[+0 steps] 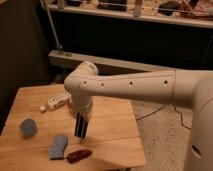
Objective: Place the eraser in the ceramic cup
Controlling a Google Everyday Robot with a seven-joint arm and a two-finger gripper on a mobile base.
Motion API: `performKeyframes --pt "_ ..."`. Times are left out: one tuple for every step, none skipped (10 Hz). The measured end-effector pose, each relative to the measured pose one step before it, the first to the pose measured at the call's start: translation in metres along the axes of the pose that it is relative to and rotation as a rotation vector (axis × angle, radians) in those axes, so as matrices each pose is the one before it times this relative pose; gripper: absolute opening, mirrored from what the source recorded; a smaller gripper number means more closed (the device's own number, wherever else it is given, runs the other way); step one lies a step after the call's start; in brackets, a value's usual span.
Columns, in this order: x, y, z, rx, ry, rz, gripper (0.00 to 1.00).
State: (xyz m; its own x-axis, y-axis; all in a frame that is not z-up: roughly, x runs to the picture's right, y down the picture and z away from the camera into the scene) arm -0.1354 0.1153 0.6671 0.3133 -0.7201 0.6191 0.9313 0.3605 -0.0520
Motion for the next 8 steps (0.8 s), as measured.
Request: performKeyframes --pt "-0.00309 -0.00724 -0.00217 0.00424 0.00278 -0.01749 0.00" --pt "-0.00246 -0.00636 -0.00109 0.00233 0.00048 -0.01402 0.00" --pt "-0.00342 -0.00991 0.00035 0.00318 -0.00061 -0.02094 0.00" --pt "-0.00429 -0.01117 0.00037 0.00448 -0.00455 -0.02031 0.00" --pt "-0.00338 -0.01146 0.00044 0.00588 -0.00251 -0.02157 0.00" --pt "-0.00277 -0.01358 0.00076 0.00926 -0.00322 -0.02420 0.00" --pt "-0.00213 -0.01070 0.00146 0.00589 -0.00493 -0.01999 0.00" --pt "-0.00170 -0.00899 0.00218 0.00433 -0.00723 -0.01536 0.00"
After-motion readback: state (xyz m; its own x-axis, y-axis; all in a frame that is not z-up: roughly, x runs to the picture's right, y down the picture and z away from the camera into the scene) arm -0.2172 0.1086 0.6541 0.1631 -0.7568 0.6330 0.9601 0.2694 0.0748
